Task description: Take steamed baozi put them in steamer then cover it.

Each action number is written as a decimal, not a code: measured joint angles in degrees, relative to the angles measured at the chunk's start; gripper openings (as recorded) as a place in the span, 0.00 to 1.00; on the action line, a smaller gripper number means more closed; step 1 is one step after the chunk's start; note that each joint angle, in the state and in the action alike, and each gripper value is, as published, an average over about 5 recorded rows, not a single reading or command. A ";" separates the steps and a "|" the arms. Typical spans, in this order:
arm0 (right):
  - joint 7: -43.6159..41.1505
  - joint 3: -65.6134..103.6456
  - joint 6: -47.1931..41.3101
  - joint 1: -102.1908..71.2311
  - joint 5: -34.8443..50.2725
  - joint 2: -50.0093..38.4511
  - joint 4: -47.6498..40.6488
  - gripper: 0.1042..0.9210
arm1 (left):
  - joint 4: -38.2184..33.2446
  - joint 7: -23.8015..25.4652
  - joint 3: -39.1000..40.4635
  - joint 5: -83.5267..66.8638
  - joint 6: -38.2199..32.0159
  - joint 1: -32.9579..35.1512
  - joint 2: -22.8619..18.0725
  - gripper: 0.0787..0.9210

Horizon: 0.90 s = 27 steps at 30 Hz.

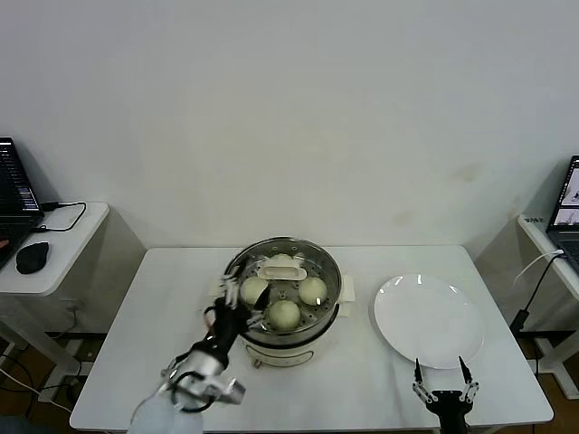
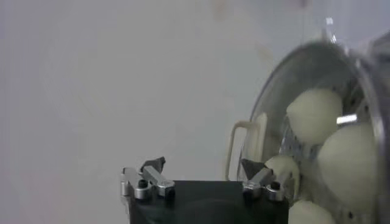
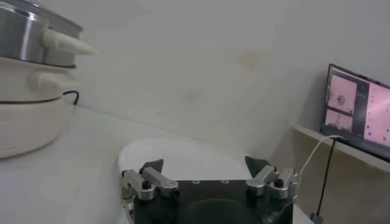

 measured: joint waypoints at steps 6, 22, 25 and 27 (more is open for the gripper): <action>-0.44 -0.74 0.41 -0.53 0.81 -0.76 0.44 0.88 | -0.79 -6.36 -8.73 -20.53 -5.05 8.88 -1.68 0.88; -4.60 -3.62 -3.75 -4.71 6.40 -3.36 5.90 0.88 | 3.23 -12.28 -15.39 -50.44 -18.37 26.43 -5.86 0.88; -5.31 -4.29 -4.53 -5.34 6.74 -3.44 6.79 0.88 | 4.29 -12.31 -15.45 -51.97 -20.22 27.81 -6.13 0.88; -5.64 -4.70 -4.97 -5.63 6.94 -3.47 7.20 0.88 | 4.76 -12.17 -15.44 -52.69 -21.02 28.59 -6.16 0.88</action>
